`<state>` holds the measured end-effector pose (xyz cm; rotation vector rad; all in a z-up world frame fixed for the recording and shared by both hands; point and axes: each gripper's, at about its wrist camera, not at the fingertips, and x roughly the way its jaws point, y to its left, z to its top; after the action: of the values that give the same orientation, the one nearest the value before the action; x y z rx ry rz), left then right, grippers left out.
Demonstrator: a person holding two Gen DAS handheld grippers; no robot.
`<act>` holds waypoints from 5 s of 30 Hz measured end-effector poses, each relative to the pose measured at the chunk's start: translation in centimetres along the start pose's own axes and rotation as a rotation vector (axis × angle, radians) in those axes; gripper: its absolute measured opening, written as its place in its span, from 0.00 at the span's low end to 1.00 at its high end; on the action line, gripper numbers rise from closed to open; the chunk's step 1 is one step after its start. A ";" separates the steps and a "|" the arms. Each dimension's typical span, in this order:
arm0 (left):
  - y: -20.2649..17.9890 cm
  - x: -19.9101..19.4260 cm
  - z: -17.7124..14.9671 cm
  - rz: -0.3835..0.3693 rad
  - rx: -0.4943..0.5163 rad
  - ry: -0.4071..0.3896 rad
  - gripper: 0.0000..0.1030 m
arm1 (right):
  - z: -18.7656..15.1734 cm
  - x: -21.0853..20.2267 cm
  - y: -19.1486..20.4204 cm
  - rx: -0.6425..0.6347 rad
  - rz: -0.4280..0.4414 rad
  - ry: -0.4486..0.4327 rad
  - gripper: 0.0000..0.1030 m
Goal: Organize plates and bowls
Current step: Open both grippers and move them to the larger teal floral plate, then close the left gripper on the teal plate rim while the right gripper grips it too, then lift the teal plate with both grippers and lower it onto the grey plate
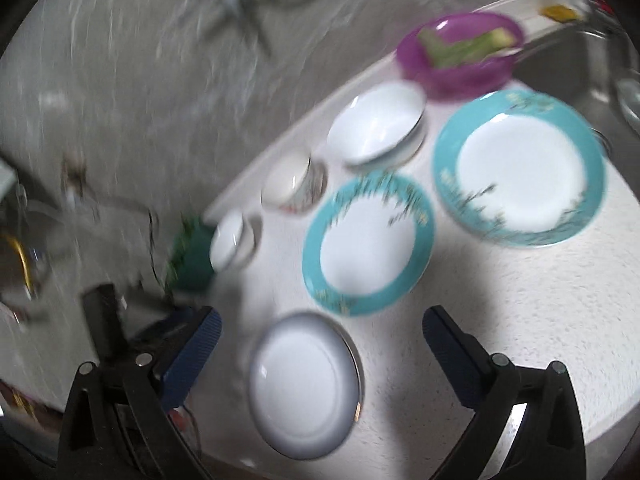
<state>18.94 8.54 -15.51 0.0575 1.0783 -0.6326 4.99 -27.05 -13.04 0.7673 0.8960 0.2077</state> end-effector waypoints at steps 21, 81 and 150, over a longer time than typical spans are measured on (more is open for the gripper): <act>1.9 15.5 8.6 -0.088 0.029 0.262 0.95 | 2.3 9.3 -11.8 0.239 0.099 0.043 0.74; 1.2 17.4 9.4 -0.025 0.009 0.298 0.17 | 4.0 11.8 -10.5 0.211 -0.131 0.169 0.11; 3.8 1.6 -15.1 0.031 -0.005 0.254 0.18 | -11.1 10.7 -1.6 -0.007 -0.221 0.273 0.14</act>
<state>9.29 16.15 -25.22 0.1533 1.3214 -0.6052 2.93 -17.53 -25.03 0.6361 1.2305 0.1214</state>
